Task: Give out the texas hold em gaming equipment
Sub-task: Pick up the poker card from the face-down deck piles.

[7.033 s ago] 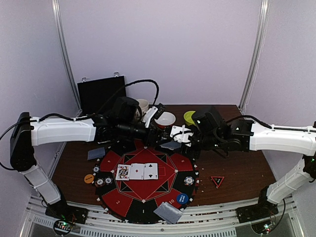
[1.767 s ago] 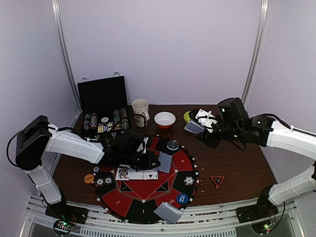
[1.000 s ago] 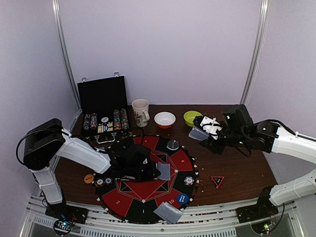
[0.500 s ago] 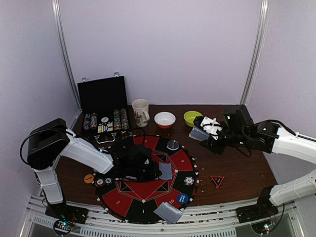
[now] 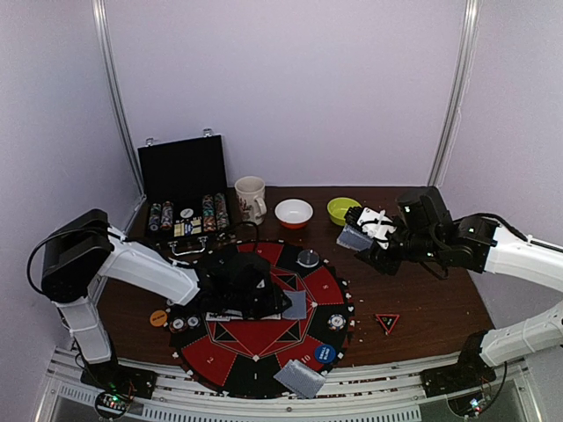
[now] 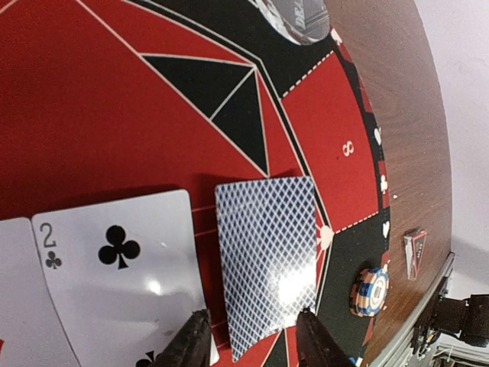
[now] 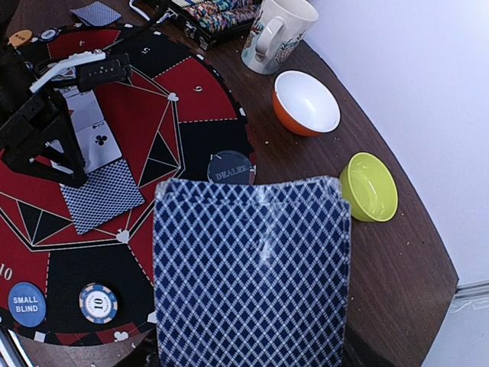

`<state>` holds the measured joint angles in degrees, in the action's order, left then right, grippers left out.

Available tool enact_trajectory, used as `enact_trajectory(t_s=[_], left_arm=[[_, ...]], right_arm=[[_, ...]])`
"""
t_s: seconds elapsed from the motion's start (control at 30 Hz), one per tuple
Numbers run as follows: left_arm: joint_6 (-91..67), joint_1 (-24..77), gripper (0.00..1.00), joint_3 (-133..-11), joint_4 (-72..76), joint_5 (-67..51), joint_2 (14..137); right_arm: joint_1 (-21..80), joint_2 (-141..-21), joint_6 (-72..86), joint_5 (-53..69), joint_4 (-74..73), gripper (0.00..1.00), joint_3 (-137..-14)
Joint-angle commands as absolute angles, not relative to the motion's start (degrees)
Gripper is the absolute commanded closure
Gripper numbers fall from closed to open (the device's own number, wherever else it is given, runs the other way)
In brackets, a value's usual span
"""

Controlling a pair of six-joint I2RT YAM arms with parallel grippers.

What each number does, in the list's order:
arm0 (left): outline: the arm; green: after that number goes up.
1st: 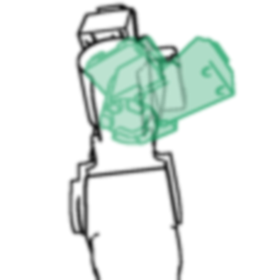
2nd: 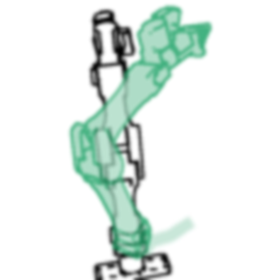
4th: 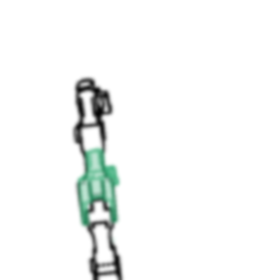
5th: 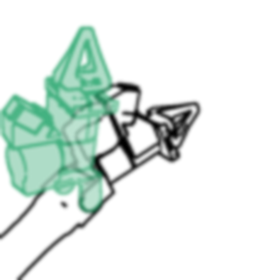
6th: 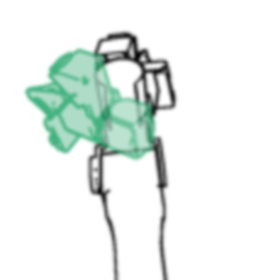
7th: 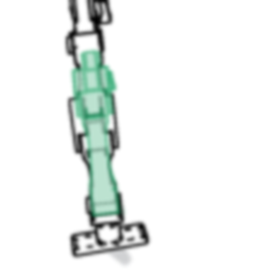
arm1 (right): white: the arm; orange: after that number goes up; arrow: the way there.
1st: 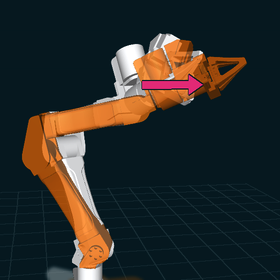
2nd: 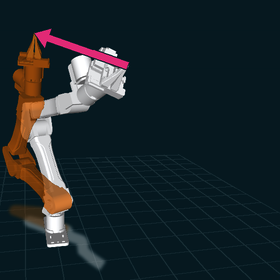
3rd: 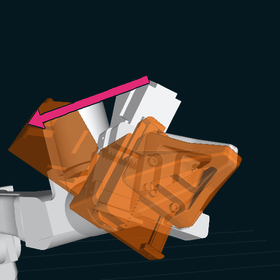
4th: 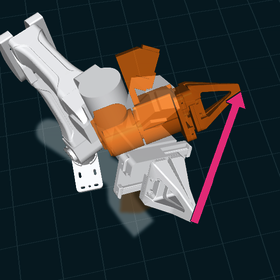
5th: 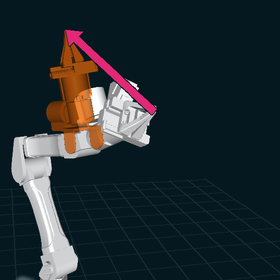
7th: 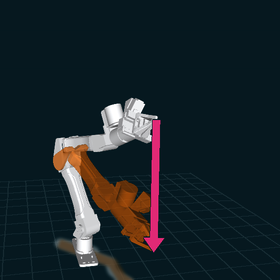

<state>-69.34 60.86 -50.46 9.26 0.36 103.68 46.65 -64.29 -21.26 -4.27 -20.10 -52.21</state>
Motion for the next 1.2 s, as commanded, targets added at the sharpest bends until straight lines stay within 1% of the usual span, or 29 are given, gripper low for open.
enact_trajectory(t_s=[0.0,0.17,0.2,0.23,0.3,0.37,0.4,0.53,0.67,0.73,0.9,1.03,1.1,1.17], left_arm=[[-66.8,61.1,0.59,-51.9,5.1,4.1,99.1],[-63.8,61.1,0.59,-52.4,2.2,5.9,95.1],[-62.3,61.1,0.59,-52.7,2.3,6.4,94.1],[-60.0,61.0,0.56,-53.4,2.3,7.1,92.9],[-52.8,60.8,0.47,-55.5,2.6,8.1,90.5],[-46.4,60.1,0.34,-58.8,3.7,7.3,88.1],[-43.8,59.6,0.29,-59.8,5.0,5.4,87.4],[-37.6,56.9,0.14,-62.5,9.6,-6.4,87.0],[-32.7,56.7,0.07,-65.2,8.7,-13.7,88.7],[-31.1,56.7,0.02,-65.9,8.7,-18.1,89.9],[-28.0,56.7,0.02,-66.9,6.8,-22.2,91.8],[-27.0,56.7,0.02,-66.1,6.6,-19.3,91.9],[-26.1,56.7,0.06,-67.3,4.4,-16.9,93.0],[-25.2,56.7,0.13,-68.6,2.0,-15.7,93.8]], right_arm=[[47.2,-64.2,-21.9,-4.2,-20.8,0.44,-53.0],[47.2,-64.4,-22.2,-3.9,-20.7,0.44,-53.1],[47.2,-64.6,-22.2,-3.7,-20.8,0.44,-53.2],[47.2,-64.8,-22.3,-3.5,-20.9,0.44,-53.3],[47.4,-65.2,-22.5,-3.1,-21.3,0.44,-53.8],[48.3,-65.6,-23.0,-2.8,-21.5,0.45,-54.1],[49.0,-65.7,-23.4,-2.6,-21.3,0.45,-54.2],[53.1,-66.0,-26.0,-0.8,-19.0,0.45,-54.2],[55.2,-66.8,-27.3,0.8,-15.8,0.44,-54.6],[55.9,-67.9,-27.9,1.0,-15.3,0.44,-55.1],[57.2,-71.0,-28.4,0.8,-15.7,0.45,-57.3],[58.1,-72.4,-28.7,1.1,-15.9,0.44,-58.5],[58.8,-72.9,-28.9,1.1,-15.9,0.45,-58.8],[59.0,-73.0,-29.2,0.8,-15.9,0.44,-59.0]])
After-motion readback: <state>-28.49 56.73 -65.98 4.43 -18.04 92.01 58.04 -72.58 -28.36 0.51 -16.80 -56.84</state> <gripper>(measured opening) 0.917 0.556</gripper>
